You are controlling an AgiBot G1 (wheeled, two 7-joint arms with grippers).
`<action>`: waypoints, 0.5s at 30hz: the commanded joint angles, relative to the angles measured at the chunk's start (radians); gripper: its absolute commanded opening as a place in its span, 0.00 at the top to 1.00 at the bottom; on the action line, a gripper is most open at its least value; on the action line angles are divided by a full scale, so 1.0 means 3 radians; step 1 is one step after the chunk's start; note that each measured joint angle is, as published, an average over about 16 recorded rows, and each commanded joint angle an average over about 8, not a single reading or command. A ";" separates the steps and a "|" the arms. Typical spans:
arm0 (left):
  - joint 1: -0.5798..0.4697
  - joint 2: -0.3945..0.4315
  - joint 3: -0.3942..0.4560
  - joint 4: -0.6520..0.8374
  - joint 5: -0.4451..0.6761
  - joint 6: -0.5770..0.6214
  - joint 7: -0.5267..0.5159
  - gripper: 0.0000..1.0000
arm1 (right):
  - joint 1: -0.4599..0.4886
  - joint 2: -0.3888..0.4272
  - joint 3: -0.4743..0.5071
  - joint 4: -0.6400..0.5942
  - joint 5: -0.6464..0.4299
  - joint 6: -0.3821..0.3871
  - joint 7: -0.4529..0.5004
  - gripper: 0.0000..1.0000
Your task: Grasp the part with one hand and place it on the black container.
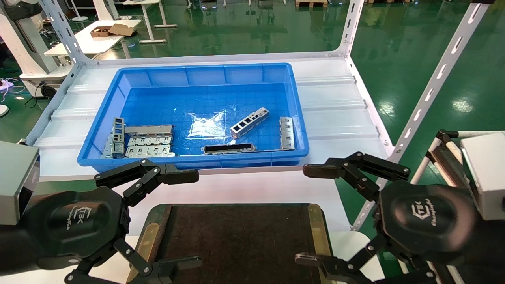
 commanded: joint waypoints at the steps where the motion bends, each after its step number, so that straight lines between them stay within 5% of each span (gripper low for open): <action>1: 0.0000 0.0000 0.0000 0.0000 0.0000 0.0000 0.0000 0.00 | 0.0000 0.0000 0.0000 0.0000 0.0000 0.0000 0.0000 0.00; 15: 0.0000 0.0000 0.0000 0.0000 0.0000 0.0000 0.0000 0.00 | 0.0000 0.0000 0.0000 0.0000 0.0000 0.0000 0.0000 0.00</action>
